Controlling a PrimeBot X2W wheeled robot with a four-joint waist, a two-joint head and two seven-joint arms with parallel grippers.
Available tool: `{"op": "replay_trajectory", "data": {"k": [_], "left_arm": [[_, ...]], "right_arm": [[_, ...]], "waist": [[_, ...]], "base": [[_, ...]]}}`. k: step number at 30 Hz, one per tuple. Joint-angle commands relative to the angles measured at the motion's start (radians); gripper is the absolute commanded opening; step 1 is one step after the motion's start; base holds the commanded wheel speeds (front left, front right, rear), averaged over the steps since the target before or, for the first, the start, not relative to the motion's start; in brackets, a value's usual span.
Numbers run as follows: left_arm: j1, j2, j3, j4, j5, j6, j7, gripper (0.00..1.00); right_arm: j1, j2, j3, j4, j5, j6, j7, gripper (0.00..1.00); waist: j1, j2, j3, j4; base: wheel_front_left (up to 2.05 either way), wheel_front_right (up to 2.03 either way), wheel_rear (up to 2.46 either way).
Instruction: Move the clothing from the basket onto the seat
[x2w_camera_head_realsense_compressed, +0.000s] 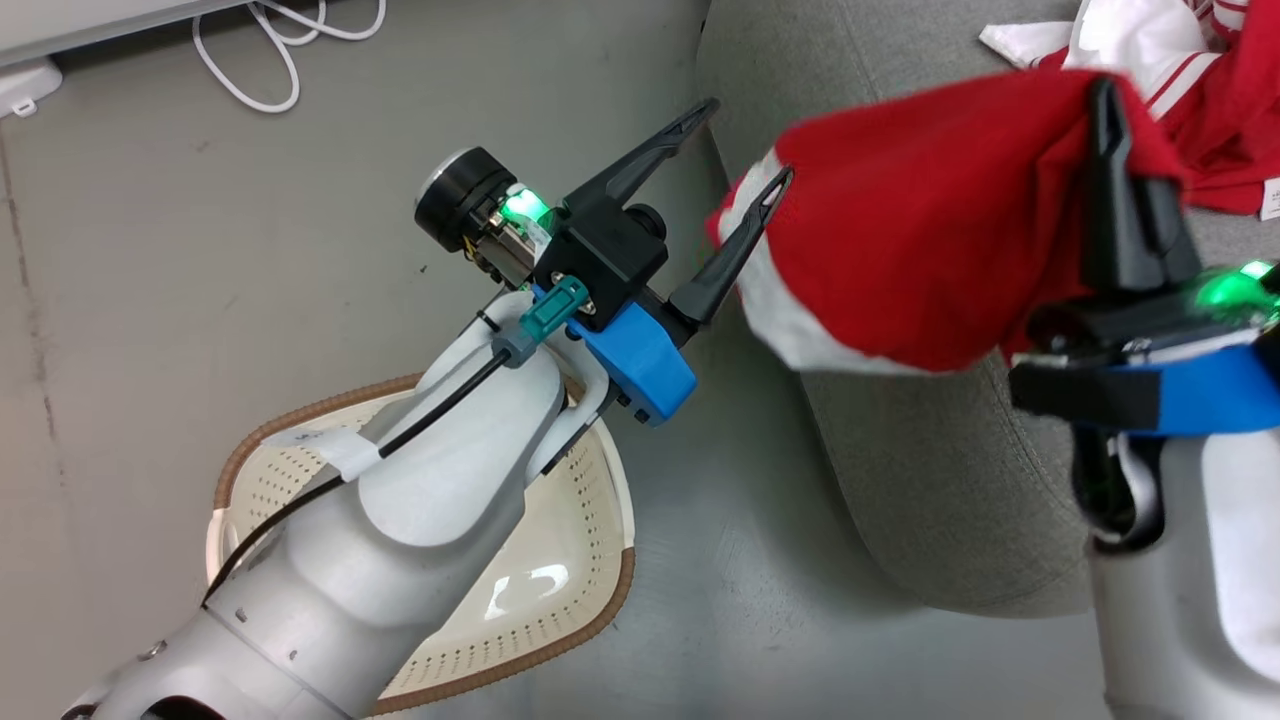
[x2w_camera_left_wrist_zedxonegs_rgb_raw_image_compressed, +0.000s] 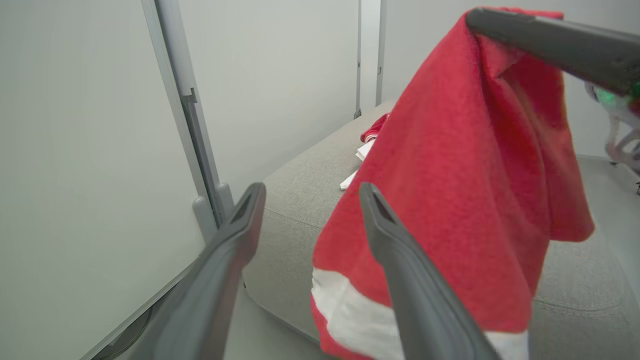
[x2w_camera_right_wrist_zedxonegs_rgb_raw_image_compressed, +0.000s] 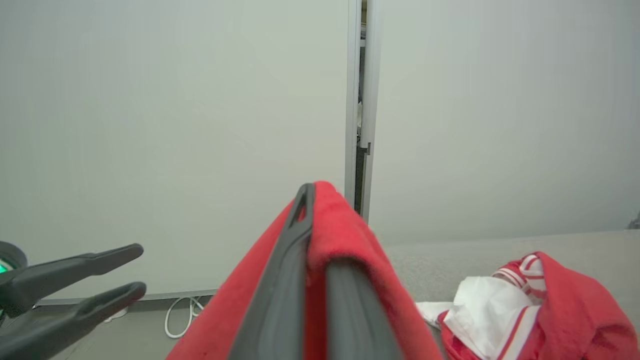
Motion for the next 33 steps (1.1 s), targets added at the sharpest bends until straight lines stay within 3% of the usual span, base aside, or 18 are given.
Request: {"op": "replay_trajectory", "data": {"k": [1, 6, 12, 20, 23, 28, 33], "left_arm": [[-0.019, 0.014, 0.004, -0.011, 0.01, 0.009, 0.004, 1.0], [-0.044, 0.033, -0.001, -0.047, 0.021, 0.016, 0.021, 1.0], [-0.074, 0.06, -0.003, -0.09, 0.037, 0.023, 0.048, 1.0], [-0.106, 0.113, 0.004, -0.156, 0.054, 0.043, 0.078, 1.0], [-0.11, 0.125, 0.003, -0.17, 0.054, 0.045, 0.086, 1.0], [-0.111, 0.14, -0.002, -0.188, 0.058, 0.048, 0.092, 1.0], [-0.116, 0.146, -0.009, -0.197, 0.057, 0.048, 0.097, 1.0]], "right_arm": [[-0.069, -0.001, -0.026, -0.021, -0.018, 0.001, -0.004, 0.0], [-0.226, -0.032, -0.106, -0.06, -0.046, 0.001, -0.004, 0.0], [-0.387, -0.118, -0.205, -0.073, -0.048, 0.001, -0.004, 0.0], [-0.583, -0.327, -0.403, 0.036, -0.015, 0.001, -0.004, 0.0], [-0.594, -0.375, -0.456, 0.09, -0.01, 0.0, -0.004, 0.0], [-0.564, -0.389, -0.504, 0.225, 0.002, 0.001, -0.004, 0.0], [-0.518, -0.339, -0.488, 0.345, 0.021, 0.001, -0.004, 0.0]], "waist": [[0.0, 0.0, 0.029, 0.003], [0.0, 0.0, 0.103, 0.018], [0.0, 0.0, 0.195, 0.03], [0.0, 0.0, 0.308, 0.015], [0.0, 0.0, 0.329, 0.005], [0.0, 0.0, 0.357, -0.005], [0.0, 0.0, 0.373, -0.007]], "base": [[0.0, 0.0, 0.0], [0.0, 0.0, 0.0], [0.0, 0.0, 0.0], [0.0, 0.0, 0.0], [0.0, 0.0, 0.0], [0.0, 0.0, 0.0], [0.0, 0.0, 0.0]]}}
